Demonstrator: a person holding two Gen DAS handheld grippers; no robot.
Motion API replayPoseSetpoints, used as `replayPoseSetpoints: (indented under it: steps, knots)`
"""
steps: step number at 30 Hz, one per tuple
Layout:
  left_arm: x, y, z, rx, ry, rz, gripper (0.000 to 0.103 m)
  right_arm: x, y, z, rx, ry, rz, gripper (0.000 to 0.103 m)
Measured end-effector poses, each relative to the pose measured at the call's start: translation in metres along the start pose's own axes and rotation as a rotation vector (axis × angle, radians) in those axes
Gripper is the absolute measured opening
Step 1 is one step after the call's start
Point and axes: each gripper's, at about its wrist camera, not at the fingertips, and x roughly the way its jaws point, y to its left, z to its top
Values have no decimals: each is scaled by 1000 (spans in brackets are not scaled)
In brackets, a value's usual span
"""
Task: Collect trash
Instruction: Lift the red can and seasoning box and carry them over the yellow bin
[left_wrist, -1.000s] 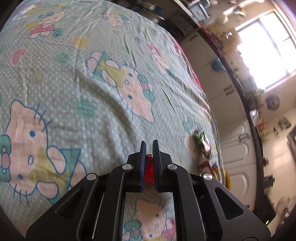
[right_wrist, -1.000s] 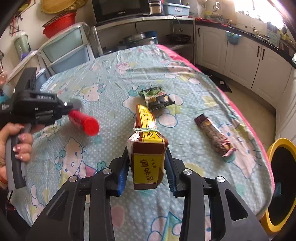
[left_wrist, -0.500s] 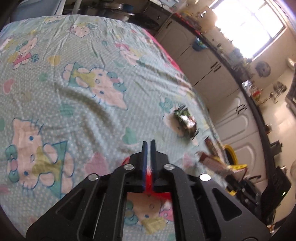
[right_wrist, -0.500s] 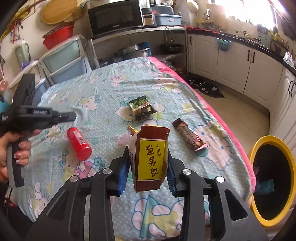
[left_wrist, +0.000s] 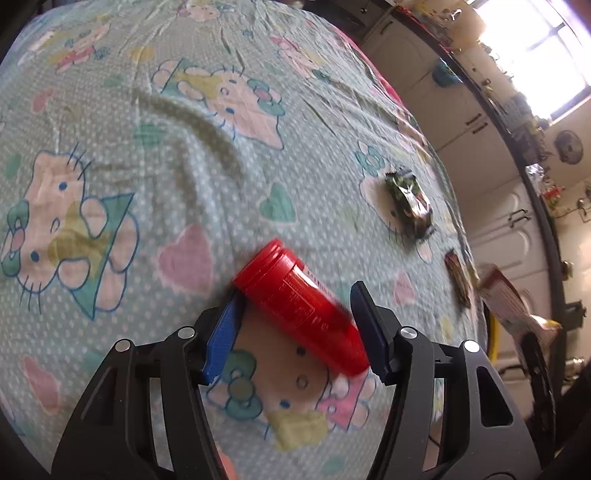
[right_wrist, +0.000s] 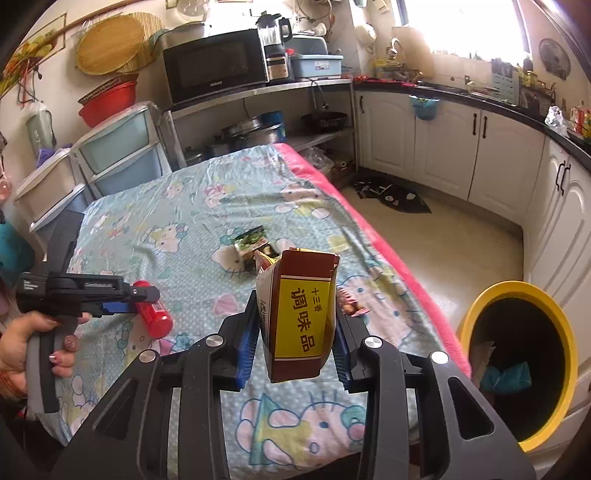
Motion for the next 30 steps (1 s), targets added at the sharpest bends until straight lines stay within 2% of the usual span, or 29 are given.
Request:
replayPoseSetpoints:
  steps: [1, 2, 5, 8, 10, 19, 30]
  knots:
    - [2, -4, 1, 10, -8, 21, 49, -2, -3, 1, 6, -5, -2, 33]
    - [4, -8, 2, 26, -15, 45, 42, -4, -6, 1, 10, -9, -5, 33]
    - [9, -20, 5, 64, -22, 79, 34, -10, -15, 2, 27, -25, -21, 33]
    - [14, -36, 8, 125, -24, 89, 26, -17, -27, 3, 49, -49, -50, 33]
    - [16, -43, 9, 148, -19, 78, 24, -25, -36, 4, 62, -67, -69, 33]
    - [8, -113, 8, 290, -41, -40, 24, -58, -85, 4, 133, -121, -171, 33]
    - [7, -226, -3, 462, -57, -191, 24, -95, -142, -16, 258, -153, -298, 33]
